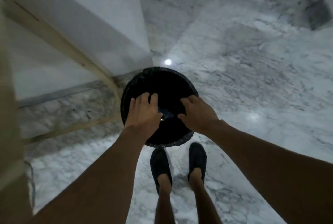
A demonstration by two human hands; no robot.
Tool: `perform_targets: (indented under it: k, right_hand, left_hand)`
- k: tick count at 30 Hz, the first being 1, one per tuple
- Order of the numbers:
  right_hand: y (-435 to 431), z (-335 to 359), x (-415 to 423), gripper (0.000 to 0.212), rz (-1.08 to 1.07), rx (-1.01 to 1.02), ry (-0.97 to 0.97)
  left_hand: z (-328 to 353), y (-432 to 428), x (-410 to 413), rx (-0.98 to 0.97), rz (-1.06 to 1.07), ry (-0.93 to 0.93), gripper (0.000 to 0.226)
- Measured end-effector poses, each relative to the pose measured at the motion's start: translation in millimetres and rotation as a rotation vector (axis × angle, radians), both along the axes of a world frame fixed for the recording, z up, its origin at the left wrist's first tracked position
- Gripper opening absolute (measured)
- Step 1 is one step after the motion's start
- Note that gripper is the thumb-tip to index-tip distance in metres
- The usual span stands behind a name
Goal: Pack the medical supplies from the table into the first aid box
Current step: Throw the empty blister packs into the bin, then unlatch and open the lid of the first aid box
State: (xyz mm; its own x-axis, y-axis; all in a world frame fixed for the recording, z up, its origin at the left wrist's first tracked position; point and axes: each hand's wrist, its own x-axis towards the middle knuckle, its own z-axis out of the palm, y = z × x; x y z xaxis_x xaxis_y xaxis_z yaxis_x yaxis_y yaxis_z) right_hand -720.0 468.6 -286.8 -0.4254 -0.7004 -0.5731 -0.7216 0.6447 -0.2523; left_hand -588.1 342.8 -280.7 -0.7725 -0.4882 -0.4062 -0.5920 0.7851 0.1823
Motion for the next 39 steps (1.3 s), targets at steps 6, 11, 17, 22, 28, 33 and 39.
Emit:
perform_targets:
  k: [6,11,17,22,28,33,39]
  right_hand:
    - [-6.8,157.1,7.7,0.06,-0.053,-0.141,0.147]
    - [-10.4,285.5,20.4,0.057,-0.124,-0.319,0.269]
    - [0.9,383.2,46.7,0.06,-0.147,-0.497,0.389]
    - [16.6,430.3,84.6,0.06,-0.101,-0.577,0.425]
    - [36.7,464.5,166.0,0.054,0.024,-0.68,0.434]
    - [39.2,476.7,249.1,0.059,0.129,-0.691,0.365]
    - [12.1,483.6,339.5,0.058,0.229,-0.686,0.332]
  left_hand:
    - [157.4,1.7,-21.6,-0.082,-0.065,0.126,0.063]
    - [283.3,-6.0,-21.4,-0.165,-0.073,0.336,0.061]
    - [384.5,-4.2,18.7,-0.302,-0.113,0.503,0.062]
    - [430.1,17.1,74.5,-0.39,-0.066,0.565,0.062]
    - [459.3,58.4,183.9,-0.459,0.056,0.586,0.062]
    - [469.0,71.7,289.9,-0.481,0.169,0.526,0.061]
    - [471.6,58.3,398.1,-0.512,0.304,0.5,0.065]
